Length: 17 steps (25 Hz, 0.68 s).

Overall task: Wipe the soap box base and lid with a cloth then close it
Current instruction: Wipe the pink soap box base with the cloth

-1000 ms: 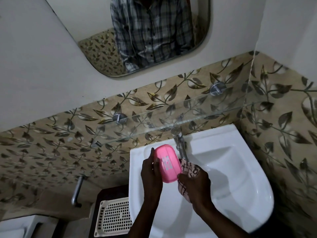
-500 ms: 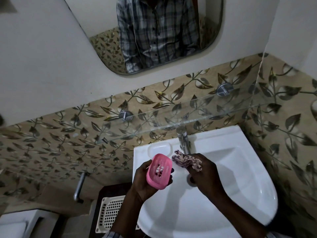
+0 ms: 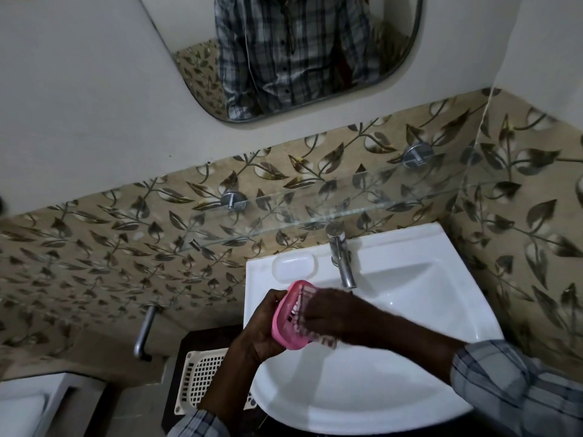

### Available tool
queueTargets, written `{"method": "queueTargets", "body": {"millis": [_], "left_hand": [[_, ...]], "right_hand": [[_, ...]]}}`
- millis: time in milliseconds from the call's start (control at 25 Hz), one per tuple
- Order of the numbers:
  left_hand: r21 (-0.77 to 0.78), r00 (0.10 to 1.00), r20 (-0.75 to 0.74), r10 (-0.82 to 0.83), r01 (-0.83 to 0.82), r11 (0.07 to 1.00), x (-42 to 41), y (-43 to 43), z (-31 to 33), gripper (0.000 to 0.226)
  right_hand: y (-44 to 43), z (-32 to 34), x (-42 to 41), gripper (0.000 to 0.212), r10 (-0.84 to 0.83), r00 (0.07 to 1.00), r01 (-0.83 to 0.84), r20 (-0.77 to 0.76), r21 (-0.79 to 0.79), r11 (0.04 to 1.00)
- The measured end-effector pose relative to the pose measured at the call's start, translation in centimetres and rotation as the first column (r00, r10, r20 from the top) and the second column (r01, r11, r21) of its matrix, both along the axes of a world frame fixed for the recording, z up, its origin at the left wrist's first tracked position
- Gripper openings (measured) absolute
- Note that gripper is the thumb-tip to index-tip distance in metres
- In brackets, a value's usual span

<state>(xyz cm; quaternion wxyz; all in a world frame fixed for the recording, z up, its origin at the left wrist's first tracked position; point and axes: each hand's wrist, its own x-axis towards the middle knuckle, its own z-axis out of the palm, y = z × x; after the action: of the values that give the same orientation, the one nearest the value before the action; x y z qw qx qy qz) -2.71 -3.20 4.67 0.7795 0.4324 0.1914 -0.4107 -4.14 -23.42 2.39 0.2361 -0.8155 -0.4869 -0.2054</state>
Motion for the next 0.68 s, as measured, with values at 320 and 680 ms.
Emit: {"method": "queueTargets", "body": {"millis": [320, 680], "left_hand": [[0.085, 0.972, 0.069, 0.225, -0.231, 0.969, 0.4, -1.3, -0.9, 0.052], [-0.007, 0.986, -0.008, 0.168, -0.168, 0.986, 1.4, -0.3, -0.5, 0.061]], "right_hand": [[5.8, 0.6, -2.6, 0.033, -0.269, 0.55, 0.679, -0.79, 0.236, 0.695], [3.3, 0.5, -0.6, 0.045, -0.233, 0.911, 0.27, -0.339, 0.067, 0.96]]}}
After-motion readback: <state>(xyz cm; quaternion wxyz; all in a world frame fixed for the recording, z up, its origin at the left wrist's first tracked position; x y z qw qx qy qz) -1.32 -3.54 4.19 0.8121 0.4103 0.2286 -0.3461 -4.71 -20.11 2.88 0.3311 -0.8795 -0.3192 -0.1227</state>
